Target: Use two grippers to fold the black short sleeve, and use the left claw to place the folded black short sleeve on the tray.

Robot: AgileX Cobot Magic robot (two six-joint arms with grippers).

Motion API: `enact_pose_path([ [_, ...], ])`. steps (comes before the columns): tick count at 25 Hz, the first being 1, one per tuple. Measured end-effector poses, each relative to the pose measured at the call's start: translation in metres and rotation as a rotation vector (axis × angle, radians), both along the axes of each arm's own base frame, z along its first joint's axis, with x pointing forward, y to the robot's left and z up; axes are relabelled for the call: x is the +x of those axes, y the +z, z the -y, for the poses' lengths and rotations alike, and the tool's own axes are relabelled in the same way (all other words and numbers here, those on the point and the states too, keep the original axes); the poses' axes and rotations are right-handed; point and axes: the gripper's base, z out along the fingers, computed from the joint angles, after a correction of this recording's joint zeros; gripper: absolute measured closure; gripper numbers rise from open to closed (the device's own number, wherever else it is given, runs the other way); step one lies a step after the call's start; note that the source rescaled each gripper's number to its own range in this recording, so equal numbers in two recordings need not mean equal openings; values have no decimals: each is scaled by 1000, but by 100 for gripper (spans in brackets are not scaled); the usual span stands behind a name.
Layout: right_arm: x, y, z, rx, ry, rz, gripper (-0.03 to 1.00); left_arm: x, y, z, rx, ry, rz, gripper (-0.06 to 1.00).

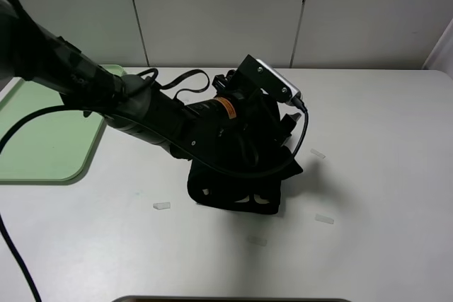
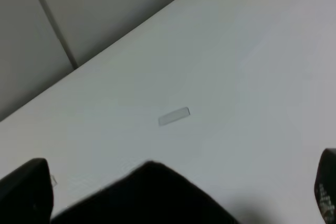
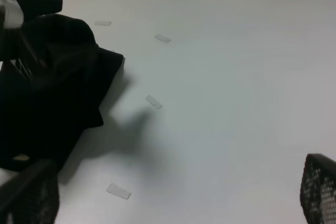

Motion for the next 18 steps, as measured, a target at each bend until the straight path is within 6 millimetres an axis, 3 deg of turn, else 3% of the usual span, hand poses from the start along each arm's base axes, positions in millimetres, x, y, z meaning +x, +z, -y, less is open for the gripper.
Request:
enact_pose_path([
  [8, 0, 0, 0, 0, 0, 0, -3, 7, -19, 6, 42, -27, 101, -5],
  [18, 0, 0, 0, 0, 0, 0, -3, 25, -43, 11, -40, 39, 30, -5],
])
